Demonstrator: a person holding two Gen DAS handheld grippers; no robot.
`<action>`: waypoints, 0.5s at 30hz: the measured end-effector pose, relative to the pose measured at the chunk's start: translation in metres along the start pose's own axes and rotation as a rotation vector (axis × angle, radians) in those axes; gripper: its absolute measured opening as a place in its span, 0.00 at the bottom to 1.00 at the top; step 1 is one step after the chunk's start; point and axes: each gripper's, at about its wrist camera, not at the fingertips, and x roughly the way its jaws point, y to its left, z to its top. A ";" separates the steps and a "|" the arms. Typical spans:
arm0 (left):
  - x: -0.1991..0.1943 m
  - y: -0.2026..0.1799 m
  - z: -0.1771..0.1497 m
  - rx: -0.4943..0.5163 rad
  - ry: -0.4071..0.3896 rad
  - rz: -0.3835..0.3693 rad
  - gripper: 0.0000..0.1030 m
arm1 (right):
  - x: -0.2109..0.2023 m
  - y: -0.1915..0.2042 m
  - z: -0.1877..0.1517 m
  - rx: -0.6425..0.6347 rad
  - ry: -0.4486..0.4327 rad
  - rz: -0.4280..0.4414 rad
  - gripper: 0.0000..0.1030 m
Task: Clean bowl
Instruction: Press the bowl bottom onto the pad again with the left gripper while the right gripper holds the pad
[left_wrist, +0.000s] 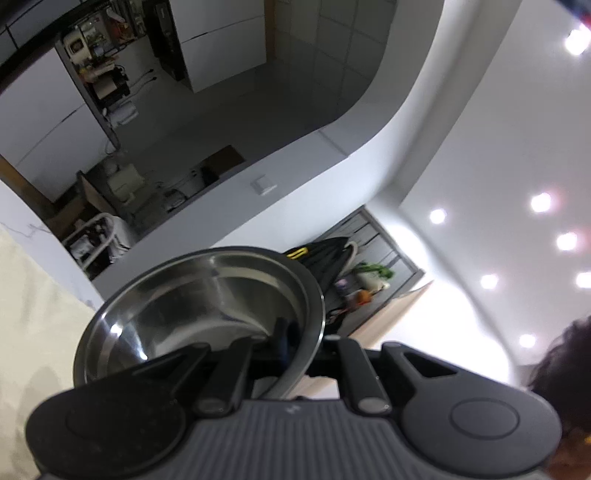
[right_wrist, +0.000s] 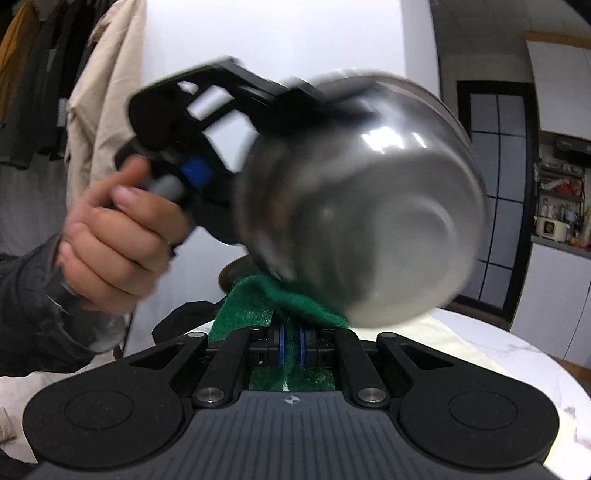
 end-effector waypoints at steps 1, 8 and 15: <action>-0.001 0.000 0.000 -0.001 0.000 -0.003 0.08 | 0.000 -0.004 -0.002 0.009 0.002 -0.014 0.08; -0.006 0.000 -0.003 -0.006 -0.016 -0.005 0.07 | -0.004 -0.026 -0.006 0.026 0.003 -0.079 0.08; -0.001 0.005 -0.005 -0.012 -0.017 0.009 0.07 | -0.009 -0.028 -0.009 0.006 0.025 -0.072 0.08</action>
